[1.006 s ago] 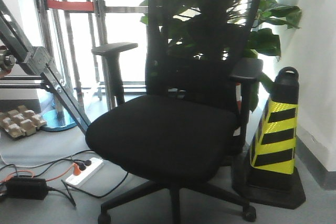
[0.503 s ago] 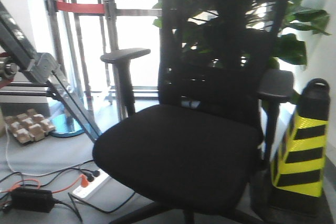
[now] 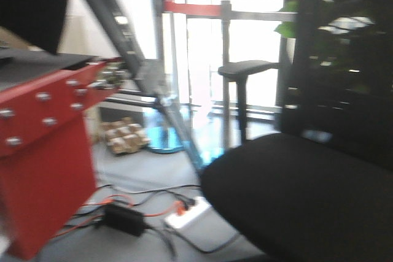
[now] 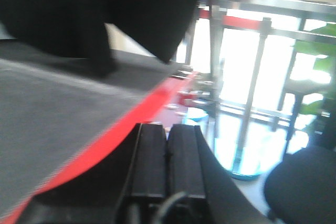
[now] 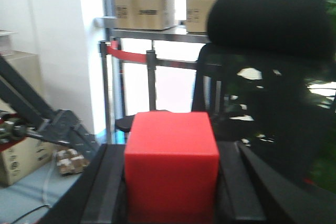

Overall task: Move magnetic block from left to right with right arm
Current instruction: 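Turn and drive to the carpeted area near the grey crates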

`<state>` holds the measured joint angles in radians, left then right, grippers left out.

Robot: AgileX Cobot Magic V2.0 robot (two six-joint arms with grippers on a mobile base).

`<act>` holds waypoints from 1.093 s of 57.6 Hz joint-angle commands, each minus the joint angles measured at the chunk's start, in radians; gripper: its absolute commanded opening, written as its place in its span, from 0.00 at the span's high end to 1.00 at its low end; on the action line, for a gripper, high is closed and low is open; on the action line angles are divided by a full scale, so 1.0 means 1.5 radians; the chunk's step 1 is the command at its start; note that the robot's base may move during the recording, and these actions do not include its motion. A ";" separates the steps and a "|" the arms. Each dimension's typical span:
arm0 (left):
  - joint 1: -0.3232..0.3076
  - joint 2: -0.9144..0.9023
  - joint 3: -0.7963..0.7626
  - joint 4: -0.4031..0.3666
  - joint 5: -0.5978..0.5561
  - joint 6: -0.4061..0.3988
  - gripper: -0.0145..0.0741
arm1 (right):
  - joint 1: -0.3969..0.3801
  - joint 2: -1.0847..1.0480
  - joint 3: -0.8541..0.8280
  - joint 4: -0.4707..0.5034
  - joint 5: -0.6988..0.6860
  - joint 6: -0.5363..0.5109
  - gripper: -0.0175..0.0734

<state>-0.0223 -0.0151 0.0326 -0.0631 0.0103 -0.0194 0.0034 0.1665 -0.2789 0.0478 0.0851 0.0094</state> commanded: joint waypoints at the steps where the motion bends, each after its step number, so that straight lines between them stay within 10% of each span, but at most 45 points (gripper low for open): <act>1: 0.000 -0.005 0.005 -0.005 -0.061 -0.002 0.97 | -0.005 0.007 -0.020 -0.007 -0.061 -0.006 0.48; 63: 0.000 -0.005 0.005 -0.005 -0.061 -0.002 0.97 | -0.005 0.007 -0.020 -0.007 -0.061 -0.006 0.48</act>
<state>-0.0223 -0.0151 0.0326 -0.0631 0.0103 -0.0194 0.0034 0.1665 -0.2789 0.0478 0.0851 0.0094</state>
